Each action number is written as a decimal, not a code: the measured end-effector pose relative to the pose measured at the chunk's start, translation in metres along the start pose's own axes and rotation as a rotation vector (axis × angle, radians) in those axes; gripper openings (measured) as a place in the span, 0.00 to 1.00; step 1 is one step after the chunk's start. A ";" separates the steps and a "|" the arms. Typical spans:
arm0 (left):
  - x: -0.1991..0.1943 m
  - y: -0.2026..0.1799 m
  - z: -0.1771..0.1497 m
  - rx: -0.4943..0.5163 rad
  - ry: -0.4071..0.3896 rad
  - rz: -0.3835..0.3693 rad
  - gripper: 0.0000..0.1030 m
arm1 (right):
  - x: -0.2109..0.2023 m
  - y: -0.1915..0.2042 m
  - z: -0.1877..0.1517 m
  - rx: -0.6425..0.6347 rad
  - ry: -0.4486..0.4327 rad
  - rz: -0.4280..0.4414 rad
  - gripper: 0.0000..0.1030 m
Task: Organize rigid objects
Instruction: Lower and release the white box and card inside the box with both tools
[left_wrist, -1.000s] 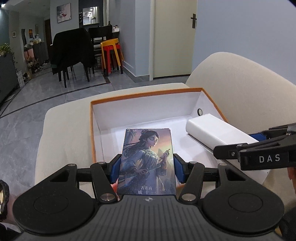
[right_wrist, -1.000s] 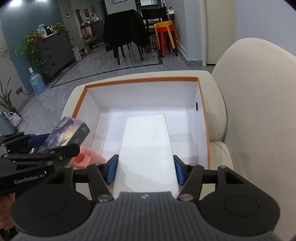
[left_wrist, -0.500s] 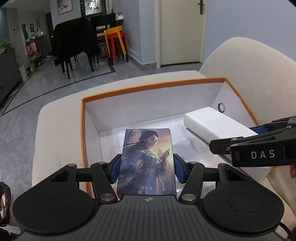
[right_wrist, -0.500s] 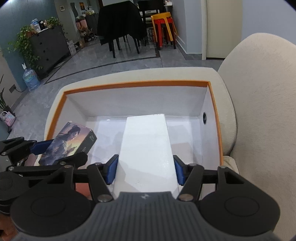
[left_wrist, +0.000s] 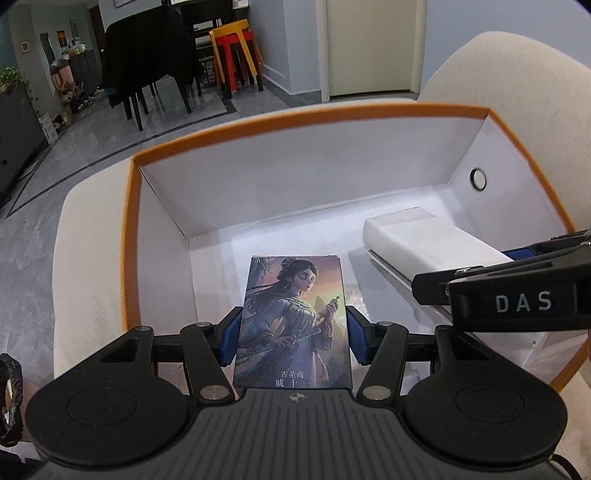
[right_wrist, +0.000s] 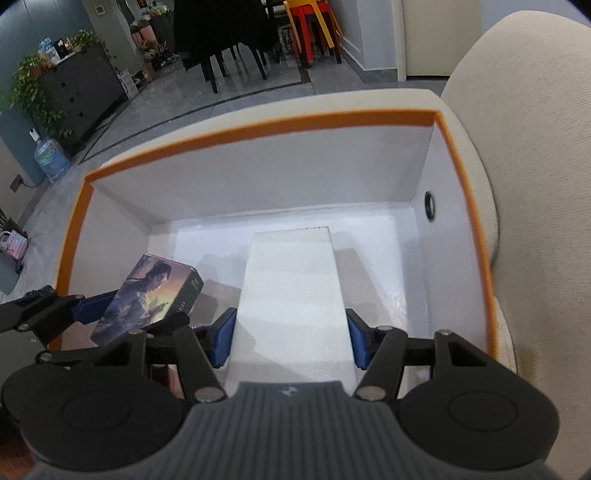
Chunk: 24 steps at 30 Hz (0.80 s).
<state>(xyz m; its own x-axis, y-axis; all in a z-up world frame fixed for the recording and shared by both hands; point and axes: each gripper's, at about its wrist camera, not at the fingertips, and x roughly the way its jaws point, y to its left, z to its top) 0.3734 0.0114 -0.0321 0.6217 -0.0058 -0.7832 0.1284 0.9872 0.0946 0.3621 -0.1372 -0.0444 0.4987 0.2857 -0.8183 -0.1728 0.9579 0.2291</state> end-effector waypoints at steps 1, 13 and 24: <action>0.001 0.000 -0.001 0.001 0.004 0.003 0.63 | 0.003 0.001 0.000 -0.001 0.006 -0.002 0.58; 0.007 -0.002 0.001 0.006 0.028 0.016 0.66 | 0.027 0.005 0.005 0.014 0.032 -0.008 0.59; -0.007 -0.005 0.002 0.024 0.005 0.031 0.68 | 0.020 0.004 0.006 0.018 0.025 -0.005 0.58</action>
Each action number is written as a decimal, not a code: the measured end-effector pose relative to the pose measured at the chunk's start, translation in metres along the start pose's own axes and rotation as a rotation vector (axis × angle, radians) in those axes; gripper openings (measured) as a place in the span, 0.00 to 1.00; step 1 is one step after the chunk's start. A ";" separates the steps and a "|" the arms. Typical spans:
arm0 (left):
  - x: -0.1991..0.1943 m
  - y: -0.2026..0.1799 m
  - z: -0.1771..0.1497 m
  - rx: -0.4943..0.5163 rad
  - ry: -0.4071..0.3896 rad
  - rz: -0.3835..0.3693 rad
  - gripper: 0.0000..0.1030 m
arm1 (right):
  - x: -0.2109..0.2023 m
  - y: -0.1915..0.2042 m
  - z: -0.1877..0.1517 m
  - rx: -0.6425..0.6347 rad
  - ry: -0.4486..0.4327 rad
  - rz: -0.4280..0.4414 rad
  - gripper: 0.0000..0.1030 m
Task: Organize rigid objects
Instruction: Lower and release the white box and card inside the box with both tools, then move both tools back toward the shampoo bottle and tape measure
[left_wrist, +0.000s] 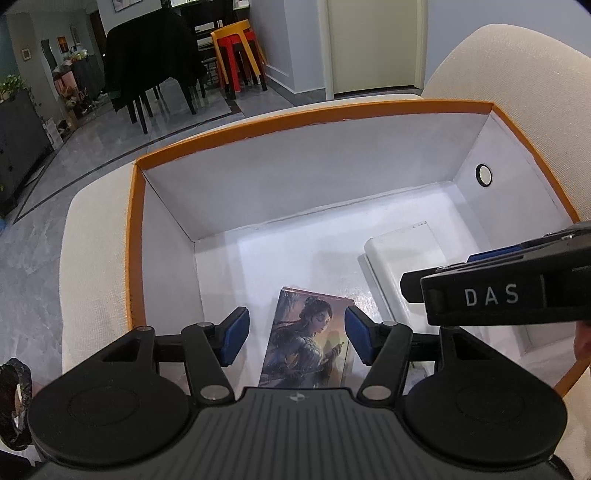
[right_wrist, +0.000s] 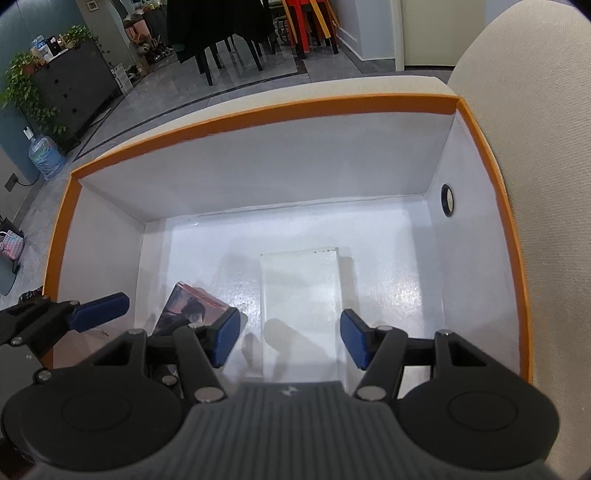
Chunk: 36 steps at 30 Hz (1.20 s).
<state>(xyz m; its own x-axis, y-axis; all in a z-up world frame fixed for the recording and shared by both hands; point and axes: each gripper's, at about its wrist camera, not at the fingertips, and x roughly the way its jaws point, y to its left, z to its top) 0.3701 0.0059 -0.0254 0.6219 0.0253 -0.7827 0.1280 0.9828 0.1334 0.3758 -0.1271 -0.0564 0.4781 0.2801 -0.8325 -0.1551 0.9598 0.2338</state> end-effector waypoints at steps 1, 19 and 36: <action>-0.001 0.000 0.000 0.002 -0.001 -0.001 0.68 | -0.001 0.000 0.000 -0.001 0.000 -0.001 0.58; -0.057 0.006 -0.005 -0.010 -0.071 -0.006 0.69 | -0.050 0.010 -0.012 -0.016 -0.048 0.015 0.59; -0.154 -0.006 -0.077 -0.073 -0.151 -0.061 0.72 | -0.154 0.030 -0.093 -0.050 -0.121 0.070 0.59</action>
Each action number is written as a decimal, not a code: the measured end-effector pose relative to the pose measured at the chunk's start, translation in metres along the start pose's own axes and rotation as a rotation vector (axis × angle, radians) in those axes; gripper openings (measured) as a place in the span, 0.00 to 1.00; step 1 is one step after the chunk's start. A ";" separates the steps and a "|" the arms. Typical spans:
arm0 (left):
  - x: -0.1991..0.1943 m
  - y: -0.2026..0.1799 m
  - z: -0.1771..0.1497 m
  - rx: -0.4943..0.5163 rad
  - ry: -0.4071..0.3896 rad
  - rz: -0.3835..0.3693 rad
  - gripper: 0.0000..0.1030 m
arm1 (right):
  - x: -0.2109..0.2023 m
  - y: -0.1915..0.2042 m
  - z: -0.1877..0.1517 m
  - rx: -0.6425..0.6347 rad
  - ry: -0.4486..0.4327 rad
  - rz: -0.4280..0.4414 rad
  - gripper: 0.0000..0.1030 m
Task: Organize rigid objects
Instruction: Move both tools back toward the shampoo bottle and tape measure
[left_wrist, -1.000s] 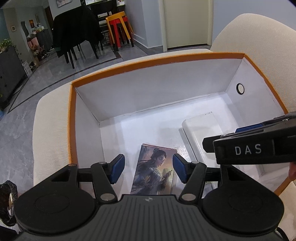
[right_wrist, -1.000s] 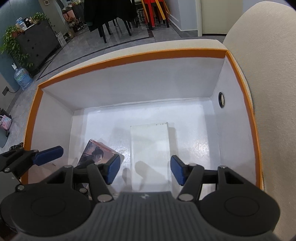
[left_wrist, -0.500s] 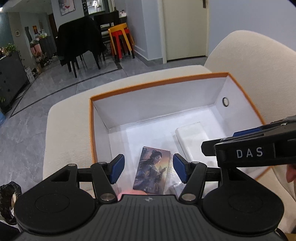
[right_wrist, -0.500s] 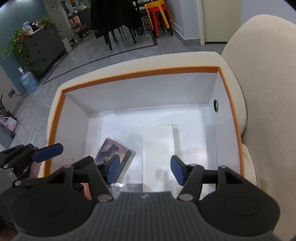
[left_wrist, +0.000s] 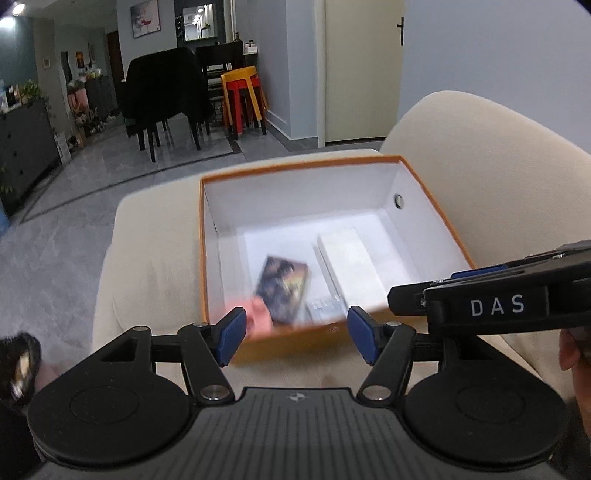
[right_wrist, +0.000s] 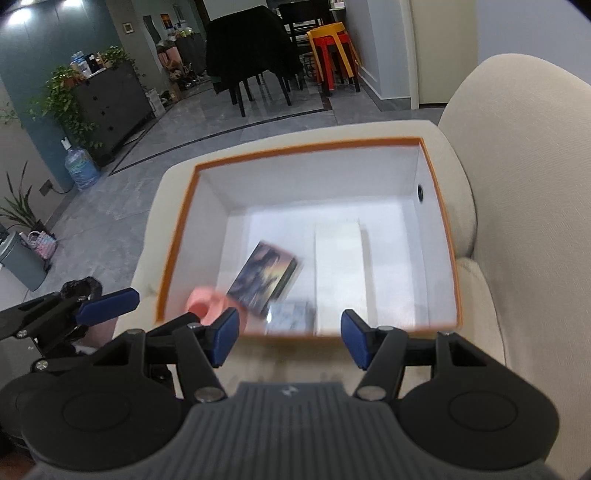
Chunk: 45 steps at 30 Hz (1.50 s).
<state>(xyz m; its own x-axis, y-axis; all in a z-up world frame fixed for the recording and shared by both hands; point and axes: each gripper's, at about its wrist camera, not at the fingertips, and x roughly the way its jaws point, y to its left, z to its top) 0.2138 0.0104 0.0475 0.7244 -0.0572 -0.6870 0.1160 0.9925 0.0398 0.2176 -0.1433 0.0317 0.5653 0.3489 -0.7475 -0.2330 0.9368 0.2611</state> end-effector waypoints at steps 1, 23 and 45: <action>-0.005 -0.001 -0.008 -0.010 0.000 -0.005 0.72 | -0.005 0.001 -0.008 -0.001 0.001 0.002 0.59; -0.057 -0.017 -0.132 -0.149 0.048 -0.094 0.72 | -0.060 -0.017 -0.144 0.000 0.075 -0.011 0.63; -0.026 -0.027 -0.173 0.129 0.069 -0.154 0.72 | -0.041 -0.030 -0.203 -0.316 0.273 -0.114 0.77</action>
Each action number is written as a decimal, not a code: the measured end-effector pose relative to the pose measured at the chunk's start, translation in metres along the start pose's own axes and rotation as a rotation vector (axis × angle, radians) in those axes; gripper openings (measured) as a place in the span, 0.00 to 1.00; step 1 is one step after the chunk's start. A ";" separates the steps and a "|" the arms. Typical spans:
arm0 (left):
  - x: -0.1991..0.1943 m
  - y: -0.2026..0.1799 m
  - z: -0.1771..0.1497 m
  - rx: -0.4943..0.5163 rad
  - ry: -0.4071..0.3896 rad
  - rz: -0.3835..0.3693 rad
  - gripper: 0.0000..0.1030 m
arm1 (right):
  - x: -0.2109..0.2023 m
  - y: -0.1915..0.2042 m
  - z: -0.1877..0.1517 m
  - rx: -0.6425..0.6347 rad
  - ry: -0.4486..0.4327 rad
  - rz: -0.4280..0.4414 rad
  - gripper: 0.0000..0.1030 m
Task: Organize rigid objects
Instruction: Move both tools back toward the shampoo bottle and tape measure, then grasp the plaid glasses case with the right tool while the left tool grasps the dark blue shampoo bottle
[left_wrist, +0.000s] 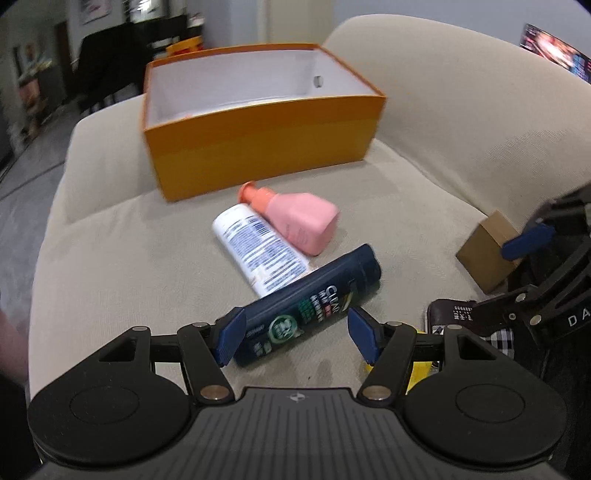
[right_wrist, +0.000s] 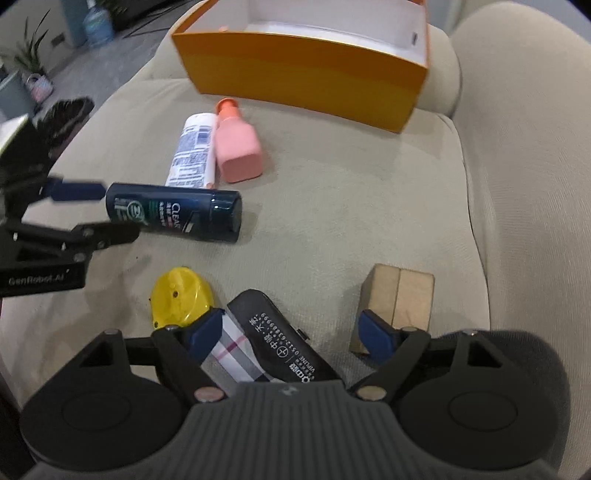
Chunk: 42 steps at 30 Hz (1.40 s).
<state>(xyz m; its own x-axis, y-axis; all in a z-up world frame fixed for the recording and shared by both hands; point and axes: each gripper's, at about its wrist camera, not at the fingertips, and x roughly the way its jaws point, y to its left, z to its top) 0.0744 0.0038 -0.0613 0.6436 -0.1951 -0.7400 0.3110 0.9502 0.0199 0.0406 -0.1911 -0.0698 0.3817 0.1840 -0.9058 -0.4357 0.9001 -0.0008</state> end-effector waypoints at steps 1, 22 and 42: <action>0.002 0.000 0.001 0.016 0.000 -0.008 0.72 | 0.000 0.000 0.000 -0.004 0.002 0.009 0.76; 0.048 0.014 -0.002 0.192 0.197 -0.072 0.62 | 0.039 0.028 0.000 -0.254 0.232 -0.005 0.76; 0.015 0.039 -0.047 -0.130 0.095 0.119 0.59 | 0.082 0.015 0.069 -0.016 0.032 -0.006 0.67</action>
<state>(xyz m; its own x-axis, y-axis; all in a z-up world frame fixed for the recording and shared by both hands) 0.0634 0.0497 -0.1028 0.6000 -0.0619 -0.7976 0.1400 0.9897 0.0285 0.1216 -0.1353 -0.1150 0.3581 0.1656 -0.9189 -0.4463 0.8948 -0.0127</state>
